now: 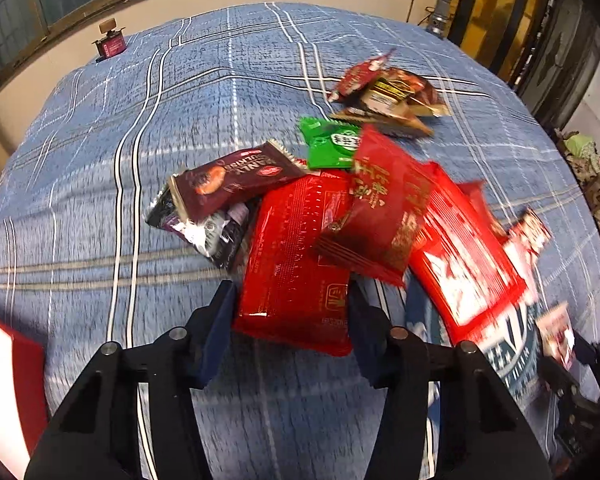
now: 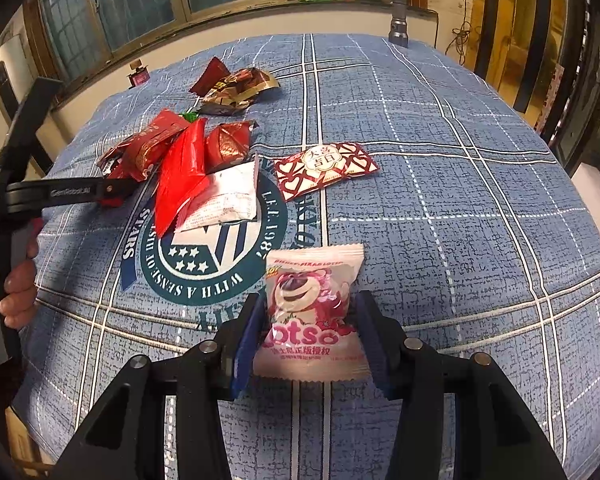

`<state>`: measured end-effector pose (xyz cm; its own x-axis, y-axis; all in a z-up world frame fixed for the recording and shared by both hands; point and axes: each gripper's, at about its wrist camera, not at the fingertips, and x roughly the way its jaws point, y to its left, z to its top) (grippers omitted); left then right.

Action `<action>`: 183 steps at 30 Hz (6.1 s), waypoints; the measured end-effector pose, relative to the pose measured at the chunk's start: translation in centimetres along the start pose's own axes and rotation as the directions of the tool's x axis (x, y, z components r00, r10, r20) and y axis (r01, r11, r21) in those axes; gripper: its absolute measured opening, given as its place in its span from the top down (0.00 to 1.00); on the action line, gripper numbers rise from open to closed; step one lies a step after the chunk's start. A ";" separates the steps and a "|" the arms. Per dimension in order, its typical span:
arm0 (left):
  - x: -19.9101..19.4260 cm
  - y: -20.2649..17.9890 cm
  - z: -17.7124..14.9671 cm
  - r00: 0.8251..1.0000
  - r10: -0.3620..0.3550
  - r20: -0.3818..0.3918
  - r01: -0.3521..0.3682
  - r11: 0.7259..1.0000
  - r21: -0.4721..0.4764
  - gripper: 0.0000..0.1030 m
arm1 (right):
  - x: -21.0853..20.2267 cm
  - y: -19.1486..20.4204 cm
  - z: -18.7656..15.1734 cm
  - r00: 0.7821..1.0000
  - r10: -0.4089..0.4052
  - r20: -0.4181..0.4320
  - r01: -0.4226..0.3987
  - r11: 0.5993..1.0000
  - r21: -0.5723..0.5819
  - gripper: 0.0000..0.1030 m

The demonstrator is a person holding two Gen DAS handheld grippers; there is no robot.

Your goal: Organize snacks

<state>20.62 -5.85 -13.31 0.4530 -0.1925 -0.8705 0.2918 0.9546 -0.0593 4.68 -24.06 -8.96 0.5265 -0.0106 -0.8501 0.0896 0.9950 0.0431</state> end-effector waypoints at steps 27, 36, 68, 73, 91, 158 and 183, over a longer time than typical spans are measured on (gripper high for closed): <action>-12.7 4.1 -16.4 0.990 -0.011 0.137 0.011 1.000 -0.003 0.70 | -1.9 10.9 -3.8 0.964 0.251 -0.085 -0.263 0.950 -0.170 0.57; -11.3 2.0 -15.6 0.993 -0.052 0.110 0.037 0.990 0.134 0.18 | -1.8 11.8 -3.7 0.974 0.213 -0.078 -0.225 0.954 -0.197 0.55; -19.8 8.3 -16.7 0.970 0.063 0.235 -0.055 0.998 -0.040 0.56 | -5.1 18.9 -1.9 0.933 0.358 -0.027 -0.346 0.877 -0.332 0.58; -23.6 14.2 -18.2 0.946 0.198 0.255 -0.161 0.974 -0.160 0.56 | -7.5 27.3 1.1 0.854 0.521 0.013 -0.466 0.775 -0.427 0.58; -17.7 10.7 -16.9 0.985 0.043 0.167 -0.021 0.991 -0.129 0.32 | -2.3 17.8 2.7 0.853 0.520 0.057 -0.508 0.850 -0.141 0.45; -8.3 -4.8 -7.6 0.975 -0.207 0.076 0.151 0.880 0.450 0.36 | -2.2 1.5 -3.6 0.996 0.080 -0.026 -0.084 0.971 -0.226 0.47; -5.8 -6.4 -7.0 0.955 -0.295 0.006 0.267 0.871 0.413 0.88 | -2.9 1.9 -4.7 0.997 0.051 0.060 -0.040 0.984 -0.174 0.48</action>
<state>10.21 -9.26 -11.33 0.3517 -0.4673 -0.8111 0.7225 0.6864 -0.0822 -0.62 -21.69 -8.91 0.5805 0.0345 -0.8135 -0.0802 0.9967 -0.0150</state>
